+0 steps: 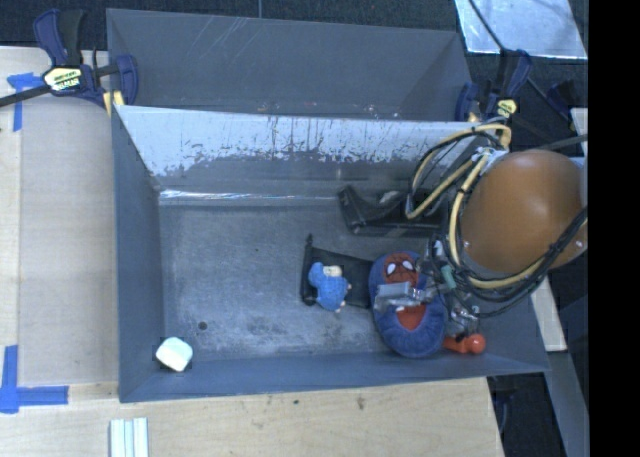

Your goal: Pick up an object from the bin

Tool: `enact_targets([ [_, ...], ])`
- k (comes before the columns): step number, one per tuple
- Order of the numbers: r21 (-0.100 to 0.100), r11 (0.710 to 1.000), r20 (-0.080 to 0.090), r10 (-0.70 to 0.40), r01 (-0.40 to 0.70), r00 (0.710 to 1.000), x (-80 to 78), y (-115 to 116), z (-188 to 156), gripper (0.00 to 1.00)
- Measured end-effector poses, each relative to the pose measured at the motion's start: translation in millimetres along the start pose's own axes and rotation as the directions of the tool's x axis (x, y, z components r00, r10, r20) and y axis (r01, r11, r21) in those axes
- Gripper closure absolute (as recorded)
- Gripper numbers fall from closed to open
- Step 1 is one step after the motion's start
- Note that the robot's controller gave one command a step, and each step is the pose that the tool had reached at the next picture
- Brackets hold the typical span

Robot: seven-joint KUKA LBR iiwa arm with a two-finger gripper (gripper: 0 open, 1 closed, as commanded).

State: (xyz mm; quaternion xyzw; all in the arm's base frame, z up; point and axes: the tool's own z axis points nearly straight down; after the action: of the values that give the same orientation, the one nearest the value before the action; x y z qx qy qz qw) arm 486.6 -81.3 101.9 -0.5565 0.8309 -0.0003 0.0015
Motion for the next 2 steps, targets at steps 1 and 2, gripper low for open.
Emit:
enact_targets([
  [1, 0.003, 0.958, 0.008, -0.287, 0.287, 0.958, 1.2, -6.4, 28.0, 0.00],
  [2, 0.005, 0.958, 0.013, -0.287, 0.287, 0.958, -1.9, -6.1, 27.1, 0.00],
])
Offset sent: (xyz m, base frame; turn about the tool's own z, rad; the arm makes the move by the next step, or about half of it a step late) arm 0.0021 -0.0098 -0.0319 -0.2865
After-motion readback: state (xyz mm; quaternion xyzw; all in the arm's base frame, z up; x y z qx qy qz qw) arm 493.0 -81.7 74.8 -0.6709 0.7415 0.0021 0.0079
